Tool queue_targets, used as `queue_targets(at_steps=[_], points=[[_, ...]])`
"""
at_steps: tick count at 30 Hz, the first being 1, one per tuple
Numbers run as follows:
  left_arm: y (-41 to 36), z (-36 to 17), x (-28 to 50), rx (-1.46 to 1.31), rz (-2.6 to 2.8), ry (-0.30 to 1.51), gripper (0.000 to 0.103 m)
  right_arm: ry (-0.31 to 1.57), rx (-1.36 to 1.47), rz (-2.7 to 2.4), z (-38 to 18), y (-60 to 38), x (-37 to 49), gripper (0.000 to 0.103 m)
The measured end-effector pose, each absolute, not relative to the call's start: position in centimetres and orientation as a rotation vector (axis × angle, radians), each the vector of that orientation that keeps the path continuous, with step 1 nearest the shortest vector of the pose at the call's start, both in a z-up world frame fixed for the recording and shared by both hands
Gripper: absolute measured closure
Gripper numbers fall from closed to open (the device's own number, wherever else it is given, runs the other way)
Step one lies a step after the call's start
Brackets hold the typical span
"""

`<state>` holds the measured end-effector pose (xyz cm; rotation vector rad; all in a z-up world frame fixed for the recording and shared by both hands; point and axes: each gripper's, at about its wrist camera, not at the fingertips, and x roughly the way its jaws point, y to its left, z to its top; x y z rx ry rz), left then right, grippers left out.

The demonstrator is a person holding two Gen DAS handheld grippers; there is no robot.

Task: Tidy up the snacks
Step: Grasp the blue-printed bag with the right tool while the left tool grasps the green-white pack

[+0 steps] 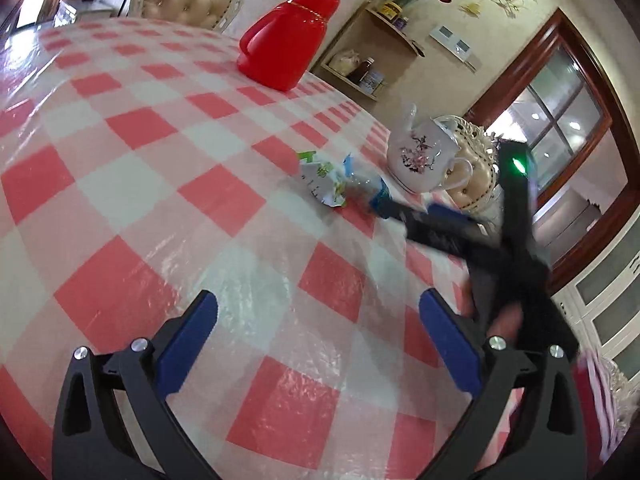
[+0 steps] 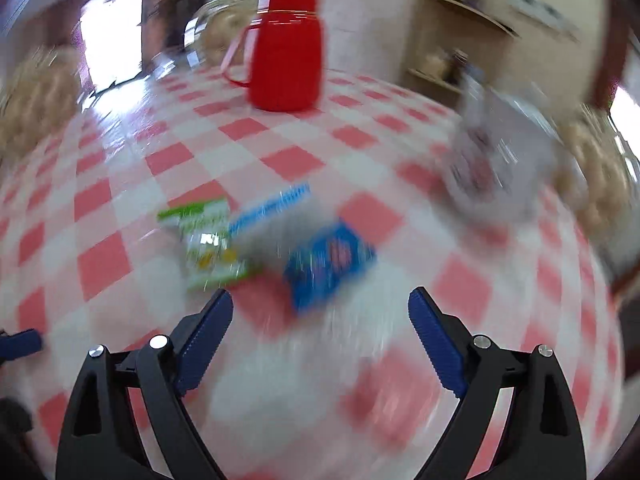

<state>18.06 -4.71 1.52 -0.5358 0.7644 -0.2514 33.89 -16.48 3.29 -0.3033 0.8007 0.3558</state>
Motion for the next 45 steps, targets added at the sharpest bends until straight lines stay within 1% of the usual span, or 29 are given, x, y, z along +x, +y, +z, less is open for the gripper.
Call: queue_targets(at_steps=[3, 5, 7, 9, 10, 11, 14, 16, 19, 21, 22, 25, 26, 29, 33, 34, 36, 38, 41, 42, 43, 44, 45], points=[[-4.7, 1.5, 18.0, -0.546, -0.255, 0.766, 0.002, 0.878, -0.413, 0.424, 2.0, -15.3, 37.6, 0.016], [-4.7, 1.5, 17.9, -0.544, -0.26, 0.765, 0.002, 0.948, -0.397, 0.447, 0.7, -15.2, 39.9, 0.016], [-4.8, 1.6, 17.9, -0.54, -0.264, 0.765, 0.002, 0.967, -0.348, 0.46, -0.1, -15.4, 41.1, 0.017], [-4.8, 1.5, 17.9, -0.54, -0.265, 0.769, 0.002, 0.959, -0.293, 0.461, -0.3, -15.6, 41.3, 0.024], [-4.7, 1.5, 18.0, -0.541, -0.265, 0.771, 0.002, 0.958, -0.248, 0.479, -0.3, -15.8, 41.0, 0.039], [-4.7, 1.5, 18.0, -0.546, -0.264, 0.772, 0.002, 0.945, -0.238, 0.483, -0.1, -15.9, 40.4, 0.044], [-4.5, 1.4, 18.0, -0.557, -0.255, 0.773, 0.002, 0.918, -0.244, 0.418, 0.3, -16.0, 37.0, 0.05], [-4.4, 1.3, 18.1, -0.561, -0.253, 0.777, 0.002, 0.887, -0.183, 0.391, 0.9, -17.0, 32.7, 0.051], [-4.3, 1.3, 18.1, -0.565, -0.249, 0.776, 0.002, 0.863, 0.031, 0.296, 1.6, -20.3, 25.6, 0.05], [-4.5, 1.4, 18.0, -0.555, -0.241, 0.776, 0.002, 0.841, 0.102, 0.237, 1.7, -21.4, 22.1, 0.05], [-4.8, 1.5, 18.0, -0.535, -0.239, 0.779, 0.002, 0.842, 0.115, 0.221, 1.9, -21.6, 20.0, 0.05], [-5.7, 1.7, 18.1, -0.474, -0.24, 0.783, 0.002, 0.77, 0.114, 0.165, 2.5, -21.3, 14.8, 0.05], [-5.9, 1.8, 18.2, -0.458, -0.227, 0.788, 0.002, 0.766, 0.156, 0.149, 2.5, -21.4, 13.1, 0.05], [-6.3, 1.9, 20.1, -0.441, -0.183, 0.82, 0.002, 0.735, 0.291, 0.176, 2.8, -22.3, 11.0, 0.05], [-7.2, 2.6, 26.2, -0.334, -0.056, 0.869, 0.002, 0.709, 0.231, 0.166, 3.0, -21.6, 11.1, 0.05], [-7.5, 2.6, 27.5, -0.298, -0.069, 0.887, 0.002, 0.718, 0.261, 0.173, 2.8, -22.1, 11.3, 0.05], [-9.1, 2.1, 31.1, -0.116, -0.139, 0.976, 0.002, 0.741, 0.304, 0.171, 2.4, -23.0, 11.7, 0.05], [-10.1, 1.7, 33.1, 0.049, -0.13, 0.99, 0.002, 0.752, 0.328, 0.151, 2.3, -23.6, 11.9, 0.05], [-10.8, 1.0, 35.2, 0.118, -0.188, 1.004, 0.002, 0.733, 0.342, 0.166, 2.8, -23.7, 11.5, 0.05], [-11.0, 0.4, 36.0, 0.127, -0.204, 1.028, 0.003, 0.725, 0.338, 0.169, 3.0, -23.6, 11.4, 0.05], [-11.3, 0.1, 36.2, 0.143, -0.205, 1.028, 0.007, 0.722, 0.334, 0.169, 3.0, -23.6, 11.4, 0.05], [-11.6, 0.1, 36.0, 0.157, -0.225, 0.997, 0.014, 0.723, 0.329, 0.166, 3.0, -23.6, 11.4, 0.05], [-11.7, 0.2, 35.8, 0.158, -0.24, 0.979, 0.036, 0.726, 0.329, 0.161, 2.9, -23.7, 11.4, 0.05]])
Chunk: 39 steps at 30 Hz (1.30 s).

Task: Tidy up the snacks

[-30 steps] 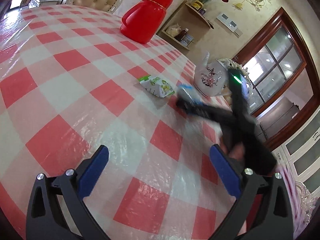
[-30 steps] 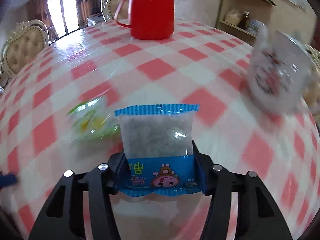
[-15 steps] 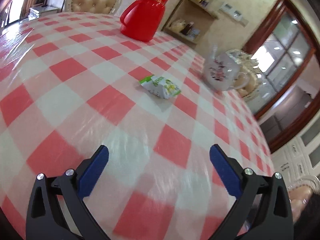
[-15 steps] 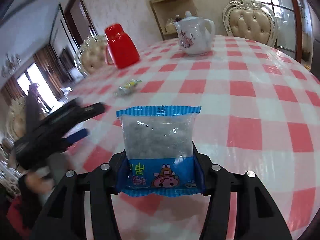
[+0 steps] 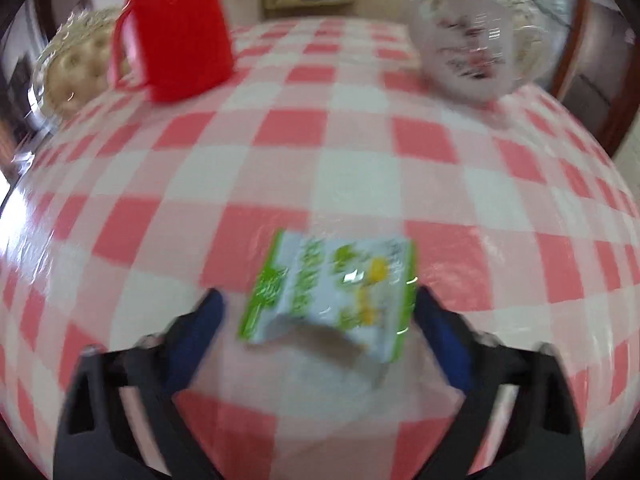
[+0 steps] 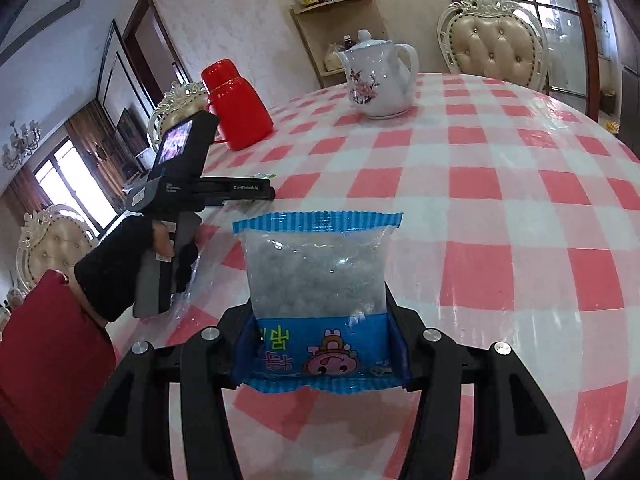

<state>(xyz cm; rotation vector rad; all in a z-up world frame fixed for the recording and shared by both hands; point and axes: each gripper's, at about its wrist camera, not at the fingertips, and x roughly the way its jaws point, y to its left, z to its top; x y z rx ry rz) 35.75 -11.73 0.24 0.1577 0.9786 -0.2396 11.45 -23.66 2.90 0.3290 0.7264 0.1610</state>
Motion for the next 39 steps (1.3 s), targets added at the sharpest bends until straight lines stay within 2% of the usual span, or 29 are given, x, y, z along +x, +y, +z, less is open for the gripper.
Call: queue_targets(at_steps=[1, 3, 9, 12, 21, 28, 39], points=[[-11.8, 0.6, 35.2, 0.157, -0.235, 0.956, 0.06, 0.732, 0.333, 0.158, 2.8, -23.8, 11.5, 0.05], [-11.8, 1.4, 34.0, 0.112, -0.252, 0.925, 0.063, 0.735, 0.335, 0.151, 2.7, -23.9, 11.6, 0.05], [-12.2, 3.2, 27.4, 0.054, -0.304, 0.823, 0.064, 0.749, 0.324, 0.145, 2.2, -23.8, 11.8, 0.05], [-11.7, 4.3, 21.7, 0.025, -0.309, 0.778, 0.063, 0.75, 0.328, 0.139, 2.2, -24.1, 11.8, 0.05], [-8.4, 3.8, 10.5, -0.068, -0.247, 0.782, 0.063, 0.754, 0.341, 0.155, 1.8, -24.2, 12.0, 0.05], [-5.6, 3.7, 5.0, -0.111, -0.24, 0.78, 0.062, 0.773, 0.395, 0.188, 1.6, -23.9, 10.7, 0.05], [-5.1, 3.9, 1.1, -0.085, -0.251, 0.77, 0.062, 0.79, 0.367, 0.201, 2.5, -19.3, 3.0, 0.05]])
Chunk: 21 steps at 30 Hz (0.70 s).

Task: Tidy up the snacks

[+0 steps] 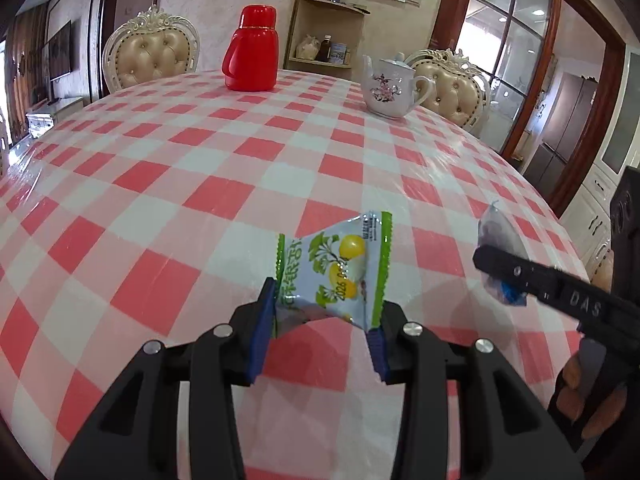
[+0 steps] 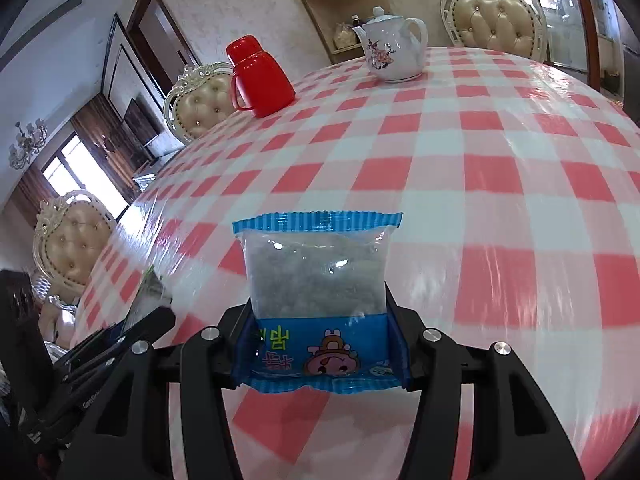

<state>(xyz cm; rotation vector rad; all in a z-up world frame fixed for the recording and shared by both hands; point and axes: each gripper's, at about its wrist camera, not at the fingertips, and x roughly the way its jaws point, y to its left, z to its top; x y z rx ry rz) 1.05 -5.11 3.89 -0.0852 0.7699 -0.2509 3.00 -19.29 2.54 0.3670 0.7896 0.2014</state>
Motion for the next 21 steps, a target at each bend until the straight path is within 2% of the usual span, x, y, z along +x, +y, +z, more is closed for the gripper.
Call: queue_targets(at_steps=[21], points=[[-5.0, 4.2, -4.8, -0.172, -0.335, 0.747, 0.06, 0.764, 0.383, 0.175, 2.0, -17.0, -3.5, 0.05]])
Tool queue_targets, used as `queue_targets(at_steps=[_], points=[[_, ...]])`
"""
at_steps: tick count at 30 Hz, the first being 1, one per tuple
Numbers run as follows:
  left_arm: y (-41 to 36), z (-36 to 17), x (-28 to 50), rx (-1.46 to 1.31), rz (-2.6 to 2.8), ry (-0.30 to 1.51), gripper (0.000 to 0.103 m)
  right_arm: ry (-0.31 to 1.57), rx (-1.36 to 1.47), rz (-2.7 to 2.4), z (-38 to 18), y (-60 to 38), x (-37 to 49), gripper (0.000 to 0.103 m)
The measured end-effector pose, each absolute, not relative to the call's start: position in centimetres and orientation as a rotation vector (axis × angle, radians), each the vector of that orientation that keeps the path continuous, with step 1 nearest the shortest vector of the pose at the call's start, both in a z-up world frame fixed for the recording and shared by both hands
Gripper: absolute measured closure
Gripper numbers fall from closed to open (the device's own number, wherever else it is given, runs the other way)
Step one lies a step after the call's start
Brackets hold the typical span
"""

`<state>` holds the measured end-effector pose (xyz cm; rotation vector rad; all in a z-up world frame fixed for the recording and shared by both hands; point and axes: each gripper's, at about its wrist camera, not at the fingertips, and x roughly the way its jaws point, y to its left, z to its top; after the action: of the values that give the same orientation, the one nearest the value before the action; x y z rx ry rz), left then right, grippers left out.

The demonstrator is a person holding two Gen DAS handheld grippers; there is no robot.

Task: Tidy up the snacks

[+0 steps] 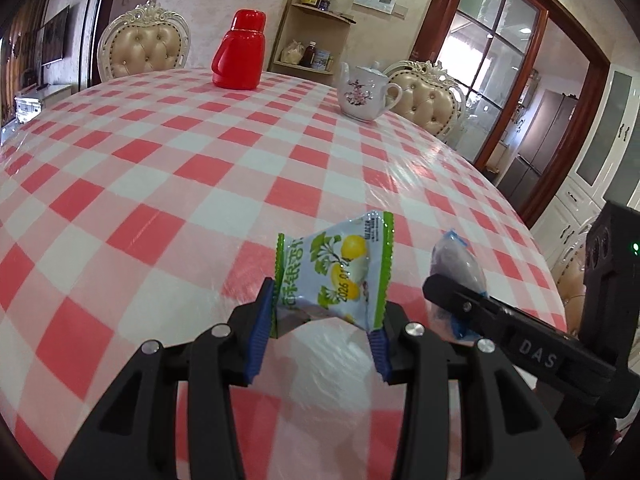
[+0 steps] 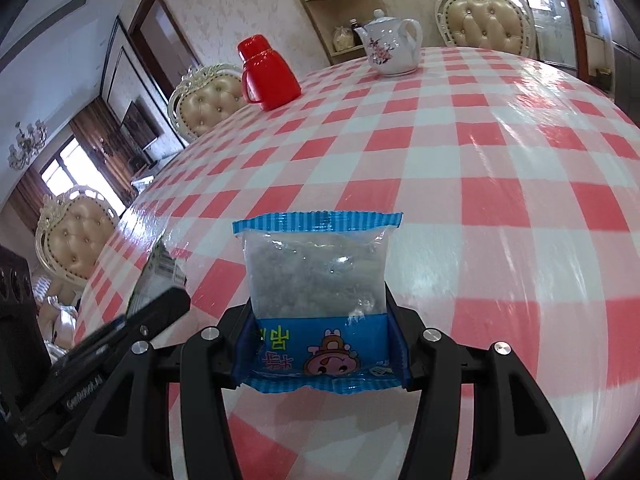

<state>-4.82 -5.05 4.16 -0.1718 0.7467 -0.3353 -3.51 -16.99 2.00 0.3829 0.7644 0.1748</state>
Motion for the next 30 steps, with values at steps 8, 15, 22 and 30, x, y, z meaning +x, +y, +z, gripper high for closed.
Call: queue_targets(at_steps=[8, 15, 22, 30], points=[[-4.2, 3.8, -9.2, -0.191, -0.386, 0.768, 0.06, 0.762, 0.388, 0.163, 2.3, -16.3, -7.4, 0.05], [-2.1, 5.3, -14.2, -0.135, -0.369, 0.766, 0.06, 0.756, 0.331, 0.189, 3.1, -14.0, -10.5, 0.05], [2.4, 5.5, -18.2, -0.157, -0.319, 0.752, 0.06, 0.736, 0.213, 0.287, 4.5, -9.4, -13.8, 0.051], [5.9, 6.2, -21.6, -0.088, -0.228, 0.749, 0.06, 0.724, 0.118, 0.39, 5.9, -4.3, -16.4, 0.05]])
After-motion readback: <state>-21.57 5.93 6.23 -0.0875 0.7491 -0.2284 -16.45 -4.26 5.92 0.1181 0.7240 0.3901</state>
